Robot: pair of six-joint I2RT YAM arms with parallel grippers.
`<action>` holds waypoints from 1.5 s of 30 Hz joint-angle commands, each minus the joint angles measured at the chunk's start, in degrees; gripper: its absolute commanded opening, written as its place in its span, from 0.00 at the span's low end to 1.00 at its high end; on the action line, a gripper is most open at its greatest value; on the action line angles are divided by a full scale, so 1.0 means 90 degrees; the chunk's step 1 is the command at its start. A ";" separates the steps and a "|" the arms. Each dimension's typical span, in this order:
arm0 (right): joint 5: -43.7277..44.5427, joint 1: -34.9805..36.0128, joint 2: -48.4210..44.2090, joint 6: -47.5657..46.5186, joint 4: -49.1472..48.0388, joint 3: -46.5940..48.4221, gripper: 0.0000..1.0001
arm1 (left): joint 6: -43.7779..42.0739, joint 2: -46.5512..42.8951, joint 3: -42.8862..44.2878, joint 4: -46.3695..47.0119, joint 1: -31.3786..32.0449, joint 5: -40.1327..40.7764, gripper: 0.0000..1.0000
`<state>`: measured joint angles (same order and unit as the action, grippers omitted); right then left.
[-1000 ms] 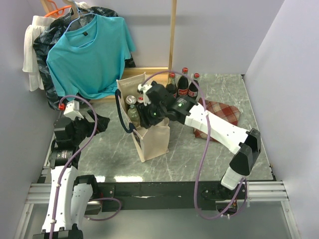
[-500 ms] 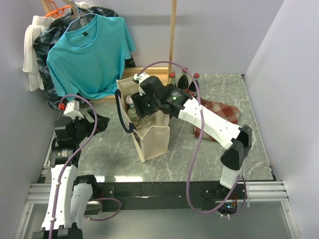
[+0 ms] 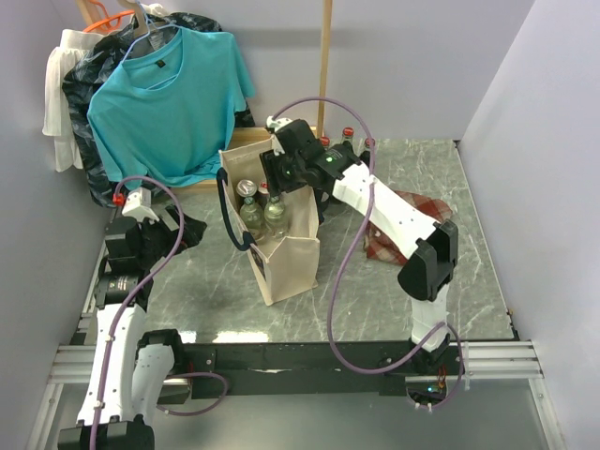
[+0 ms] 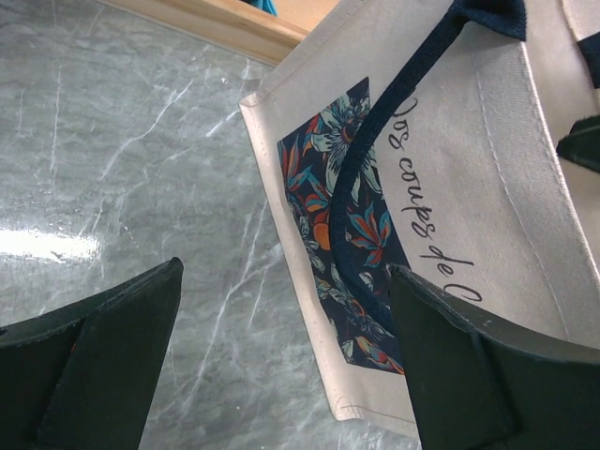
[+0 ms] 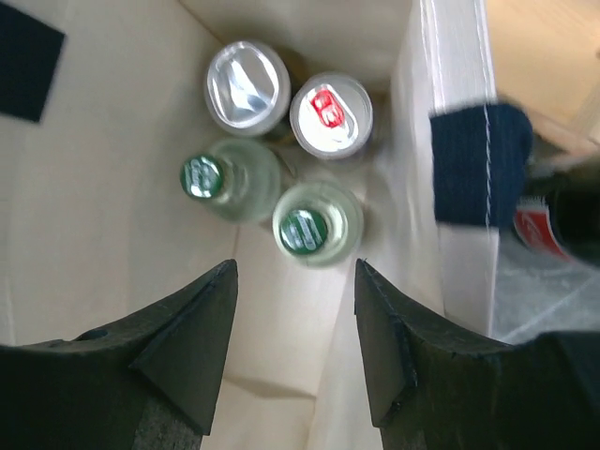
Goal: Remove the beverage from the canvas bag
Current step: Take out the drink from the canvas bag.
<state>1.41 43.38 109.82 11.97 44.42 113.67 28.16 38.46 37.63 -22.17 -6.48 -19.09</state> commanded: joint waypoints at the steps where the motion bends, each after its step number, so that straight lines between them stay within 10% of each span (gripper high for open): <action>1: -0.0263 0.0044 0.0220 -0.0177 0.0045 0.0466 0.60 | 0.0015 0.0043 0.0185 0.0081 0.0027 0.0031 0.96; 45: -0.0469 -0.0171 0.1284 -0.0236 0.0230 0.0856 0.59 | 0.0015 0.0209 0.0214 0.0022 0.0027 0.0071 0.96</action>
<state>-2.24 42.30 119.68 10.59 46.54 118.17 28.16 40.38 37.63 -22.17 -6.44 -19.07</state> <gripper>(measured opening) 0.593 0.966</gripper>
